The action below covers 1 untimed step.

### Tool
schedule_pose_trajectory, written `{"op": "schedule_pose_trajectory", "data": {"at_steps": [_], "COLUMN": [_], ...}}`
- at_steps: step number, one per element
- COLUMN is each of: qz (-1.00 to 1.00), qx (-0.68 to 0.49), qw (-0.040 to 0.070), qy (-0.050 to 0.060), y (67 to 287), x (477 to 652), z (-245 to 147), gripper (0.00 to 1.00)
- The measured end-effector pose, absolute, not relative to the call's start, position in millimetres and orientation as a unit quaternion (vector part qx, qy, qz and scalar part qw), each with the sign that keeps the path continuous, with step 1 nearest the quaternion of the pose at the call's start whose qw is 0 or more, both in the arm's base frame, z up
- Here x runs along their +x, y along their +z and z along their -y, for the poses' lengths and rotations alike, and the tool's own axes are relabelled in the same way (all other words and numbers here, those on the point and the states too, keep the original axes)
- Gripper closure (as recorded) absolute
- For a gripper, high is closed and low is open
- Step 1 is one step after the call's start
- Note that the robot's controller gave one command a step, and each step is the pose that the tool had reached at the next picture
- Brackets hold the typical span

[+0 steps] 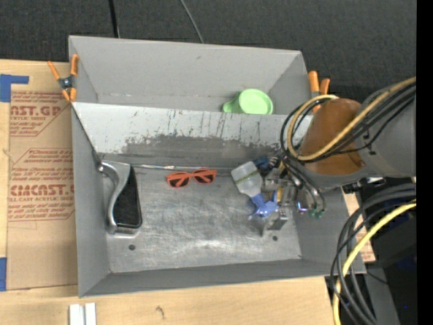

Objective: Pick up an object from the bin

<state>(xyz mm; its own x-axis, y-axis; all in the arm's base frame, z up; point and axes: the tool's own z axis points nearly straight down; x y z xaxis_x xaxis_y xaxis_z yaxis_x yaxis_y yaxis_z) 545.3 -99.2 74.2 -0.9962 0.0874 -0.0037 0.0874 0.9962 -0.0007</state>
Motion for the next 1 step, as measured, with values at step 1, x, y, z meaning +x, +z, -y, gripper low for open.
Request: {"op": "schedule_pose_trajectory", "data": {"at_steps": [1], "qz": [-0.993], "qx": [0.120], "qw": [0.001], "qy": [-0.001], "y": [66.4], "x": [547.9], "z": [98.8], "gripper": [1.00]}}
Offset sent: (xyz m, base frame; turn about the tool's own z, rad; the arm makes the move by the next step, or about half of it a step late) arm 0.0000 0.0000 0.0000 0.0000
